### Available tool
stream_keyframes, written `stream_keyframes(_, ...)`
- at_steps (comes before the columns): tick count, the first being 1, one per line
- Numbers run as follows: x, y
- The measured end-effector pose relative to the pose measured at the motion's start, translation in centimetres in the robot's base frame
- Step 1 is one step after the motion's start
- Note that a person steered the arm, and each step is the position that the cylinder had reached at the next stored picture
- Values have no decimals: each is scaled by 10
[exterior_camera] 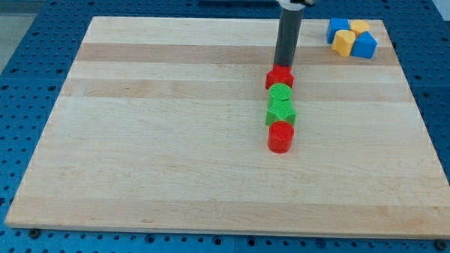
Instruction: Move your arm to the right
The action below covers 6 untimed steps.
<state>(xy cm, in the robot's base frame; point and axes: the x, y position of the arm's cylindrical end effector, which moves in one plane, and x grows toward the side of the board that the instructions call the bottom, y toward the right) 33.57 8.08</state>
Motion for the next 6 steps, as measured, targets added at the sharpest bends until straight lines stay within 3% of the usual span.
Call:
stream_keyframes(3, -20, 20)
stream_keyframes(6, 12, 147)
